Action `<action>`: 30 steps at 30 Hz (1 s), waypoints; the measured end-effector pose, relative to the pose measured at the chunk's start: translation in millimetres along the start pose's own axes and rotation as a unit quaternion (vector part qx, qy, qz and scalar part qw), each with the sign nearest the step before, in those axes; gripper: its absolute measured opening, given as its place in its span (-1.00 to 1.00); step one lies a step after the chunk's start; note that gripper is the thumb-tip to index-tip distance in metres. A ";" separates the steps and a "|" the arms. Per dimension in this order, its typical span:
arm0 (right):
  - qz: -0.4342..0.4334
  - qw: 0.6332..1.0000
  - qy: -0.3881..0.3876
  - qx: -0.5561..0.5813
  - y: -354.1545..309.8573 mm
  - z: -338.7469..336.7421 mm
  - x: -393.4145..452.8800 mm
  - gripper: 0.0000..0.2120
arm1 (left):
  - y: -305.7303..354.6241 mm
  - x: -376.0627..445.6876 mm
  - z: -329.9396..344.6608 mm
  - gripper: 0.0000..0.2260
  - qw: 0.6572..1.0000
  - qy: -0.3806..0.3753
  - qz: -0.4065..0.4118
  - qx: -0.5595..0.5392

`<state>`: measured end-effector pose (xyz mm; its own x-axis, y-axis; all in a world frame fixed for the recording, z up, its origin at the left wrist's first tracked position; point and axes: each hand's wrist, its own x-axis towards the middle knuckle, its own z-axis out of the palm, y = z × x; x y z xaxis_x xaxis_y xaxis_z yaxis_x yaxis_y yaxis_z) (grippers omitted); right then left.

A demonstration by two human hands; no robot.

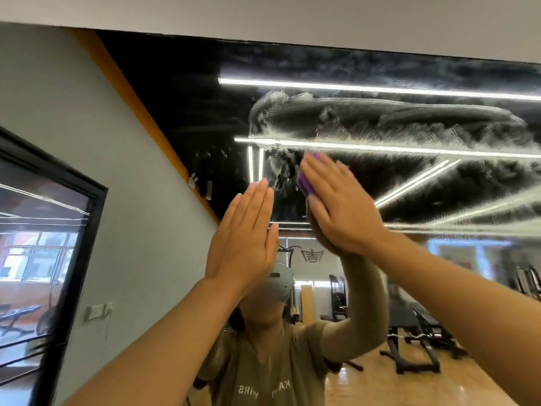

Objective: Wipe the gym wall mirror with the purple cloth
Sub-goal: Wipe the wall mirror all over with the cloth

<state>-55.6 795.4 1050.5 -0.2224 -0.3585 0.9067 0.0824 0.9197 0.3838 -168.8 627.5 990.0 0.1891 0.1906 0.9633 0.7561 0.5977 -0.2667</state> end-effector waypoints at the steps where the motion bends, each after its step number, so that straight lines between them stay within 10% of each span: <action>1: -0.026 1.000 -0.015 0.007 -6.7 2.2 -20.6 -0.44 | 0.3 0.2 -0.3 -0.47 1.000 -0.004 -0.001 0.000; 9: -0.192 0.976 -0.099 0.000 -8.4 6.2 -90.7 -0.47 | -3.9 -0.6 -9.7 -0.46 0.999 -0.033 0.006 0.012; 22: -0.016 0.999 -0.026 -0.008 7.6 -7.0 89.5 -0.37 | -23.0 -10.6 -21.5 -0.43 0.997 -0.028 -0.061 0.045; 30: -0.218 0.971 -0.103 -0.010 -21.6 10.6 -6.3 -0.46 | -25.8 -11.7 -22.8 -0.46 0.997 -0.032 -0.055 0.044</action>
<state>-66.3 779.4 1034.7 -0.4295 -0.6710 0.6044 -0.0444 0.6842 0.7280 -176.1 592.1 986.3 0.0663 0.1677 0.9836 0.7117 0.6829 -0.1644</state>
